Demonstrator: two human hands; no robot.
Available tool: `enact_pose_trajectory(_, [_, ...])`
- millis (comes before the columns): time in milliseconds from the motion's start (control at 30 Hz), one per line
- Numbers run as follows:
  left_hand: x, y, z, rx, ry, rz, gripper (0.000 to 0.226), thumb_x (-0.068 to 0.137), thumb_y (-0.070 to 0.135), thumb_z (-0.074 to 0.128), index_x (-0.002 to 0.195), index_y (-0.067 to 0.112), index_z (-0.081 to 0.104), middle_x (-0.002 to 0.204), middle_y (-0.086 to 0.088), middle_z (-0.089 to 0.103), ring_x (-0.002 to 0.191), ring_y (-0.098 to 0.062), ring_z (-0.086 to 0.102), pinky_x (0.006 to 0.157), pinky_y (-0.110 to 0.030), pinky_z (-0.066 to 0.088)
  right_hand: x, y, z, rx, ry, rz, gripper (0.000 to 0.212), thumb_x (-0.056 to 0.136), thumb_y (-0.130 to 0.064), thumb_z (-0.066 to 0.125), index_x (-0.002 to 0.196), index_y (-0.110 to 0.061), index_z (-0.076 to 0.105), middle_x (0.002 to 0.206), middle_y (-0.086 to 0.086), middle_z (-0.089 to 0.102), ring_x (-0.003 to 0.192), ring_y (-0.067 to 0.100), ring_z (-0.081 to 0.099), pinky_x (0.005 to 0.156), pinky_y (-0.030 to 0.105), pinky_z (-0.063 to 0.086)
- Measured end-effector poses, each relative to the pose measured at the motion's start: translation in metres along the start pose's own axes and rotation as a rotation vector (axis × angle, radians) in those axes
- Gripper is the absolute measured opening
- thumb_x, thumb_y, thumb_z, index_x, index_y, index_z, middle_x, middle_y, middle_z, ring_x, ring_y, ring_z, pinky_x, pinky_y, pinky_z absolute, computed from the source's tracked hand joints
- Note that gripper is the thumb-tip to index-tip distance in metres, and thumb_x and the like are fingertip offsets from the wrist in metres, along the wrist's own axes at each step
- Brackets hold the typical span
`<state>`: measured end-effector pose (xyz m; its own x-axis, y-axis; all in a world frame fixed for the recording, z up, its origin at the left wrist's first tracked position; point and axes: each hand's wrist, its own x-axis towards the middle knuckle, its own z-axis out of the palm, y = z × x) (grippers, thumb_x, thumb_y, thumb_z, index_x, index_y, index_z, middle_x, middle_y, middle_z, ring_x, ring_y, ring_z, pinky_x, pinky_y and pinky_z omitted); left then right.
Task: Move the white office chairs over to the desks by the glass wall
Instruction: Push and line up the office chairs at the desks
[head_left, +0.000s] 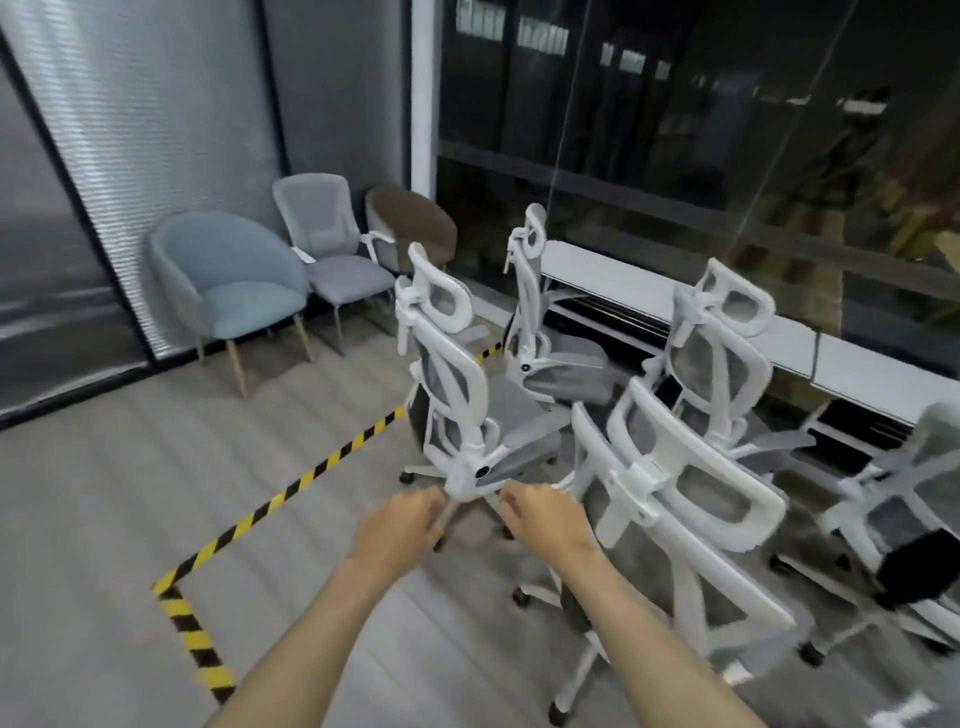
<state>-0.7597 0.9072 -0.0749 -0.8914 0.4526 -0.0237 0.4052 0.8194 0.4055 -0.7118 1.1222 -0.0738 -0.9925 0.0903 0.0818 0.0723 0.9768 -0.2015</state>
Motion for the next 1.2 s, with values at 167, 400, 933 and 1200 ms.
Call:
enact_pose_trajectory(167, [0.096, -0.091, -0.038, 0.038, 0.018, -0.077, 0.027, 0.099, 0.036, 0.049, 0.123, 0.029, 0.061, 0.106, 0.001, 0.070, 0.095, -0.024, 0.066, 0.075, -0.039, 0.057, 0.136, -0.050, 0.041, 0.094, -0.043, -0.014, 0.021, 0.099, -0.036, 0.047, 0.109, -0.026, 0.064, 0.104, 0.005, 0.073, 0.097, 0.036, 0.068, 0.073, 0.039, 0.047])
enact_pose_trajectory(400, [0.242, -0.171, -0.105, 0.093, 0.038, -0.122, 0.023, 0.098, 0.036, 0.051, 0.115, 0.031, 0.064, 0.106, 0.005, 0.069, 0.097, -0.025, 0.065, 0.077, -0.037, 0.053, 0.302, -0.094, 0.047, 0.238, -0.021, -0.034, 0.022, 0.097, -0.033, 0.049, 0.101, -0.026, 0.069, 0.093, 0.000, 0.073, 0.085, 0.029, 0.066, 0.071, 0.038, 0.053])
enact_pose_trajectory(933, [0.576, -0.387, -0.189, -0.001, 0.020, -0.026, 0.020, 0.099, 0.030, 0.049, 0.108, 0.029, 0.067, 0.100, 0.009, 0.071, 0.092, -0.019, 0.067, 0.071, -0.034, 0.053, 0.663, -0.207, 0.103, 0.238, -0.150, 0.084, 0.024, 0.098, -0.029, 0.045, 0.099, -0.022, 0.068, 0.088, 0.000, 0.069, 0.086, 0.026, 0.065, 0.069, 0.037, 0.051])
enact_pose_trajectory(1200, [0.749, -0.425, -0.216, -0.030, -0.059, 0.121, 0.024, 0.101, 0.034, 0.049, 0.119, 0.031, 0.066, 0.113, 0.008, 0.071, 0.104, -0.017, 0.066, 0.079, -0.033, 0.052, 0.827, -0.208, 0.100, 0.351, -0.100, 0.217, 0.020, 0.102, -0.032, 0.049, 0.104, -0.027, 0.069, 0.091, -0.004, 0.071, 0.087, 0.019, 0.065, 0.072, 0.039, 0.055])
